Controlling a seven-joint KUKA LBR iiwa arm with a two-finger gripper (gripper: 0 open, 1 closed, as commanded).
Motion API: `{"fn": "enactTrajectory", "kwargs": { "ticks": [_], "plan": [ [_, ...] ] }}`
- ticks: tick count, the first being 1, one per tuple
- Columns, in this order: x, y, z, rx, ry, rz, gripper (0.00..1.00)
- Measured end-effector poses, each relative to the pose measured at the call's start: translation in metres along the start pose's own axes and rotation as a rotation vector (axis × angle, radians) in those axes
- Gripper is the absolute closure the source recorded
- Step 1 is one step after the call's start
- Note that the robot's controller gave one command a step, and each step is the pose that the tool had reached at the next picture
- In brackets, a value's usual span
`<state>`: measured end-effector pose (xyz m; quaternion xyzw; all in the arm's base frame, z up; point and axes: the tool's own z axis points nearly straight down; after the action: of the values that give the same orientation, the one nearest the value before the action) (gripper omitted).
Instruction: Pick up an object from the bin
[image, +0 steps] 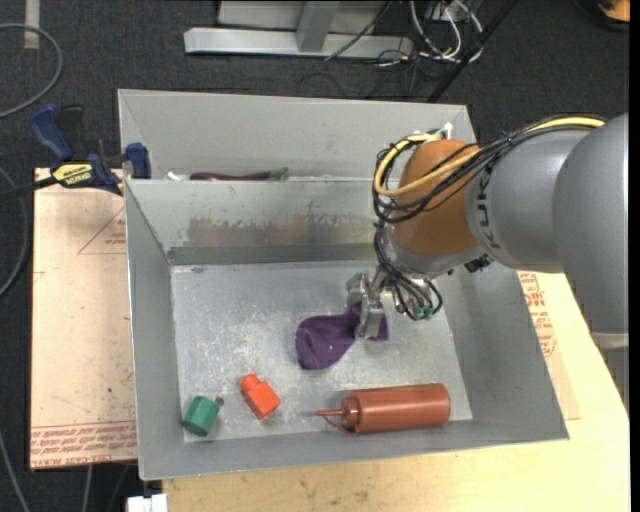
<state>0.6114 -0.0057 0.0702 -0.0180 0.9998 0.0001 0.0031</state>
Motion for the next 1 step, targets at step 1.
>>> {"fn": "enactTrajectory", "kwargs": {
  "ticks": [1],
  "plan": [
    [0.0,0.0001,0.0,0.0,0.0,-0.001,1.0]
  ]
}}
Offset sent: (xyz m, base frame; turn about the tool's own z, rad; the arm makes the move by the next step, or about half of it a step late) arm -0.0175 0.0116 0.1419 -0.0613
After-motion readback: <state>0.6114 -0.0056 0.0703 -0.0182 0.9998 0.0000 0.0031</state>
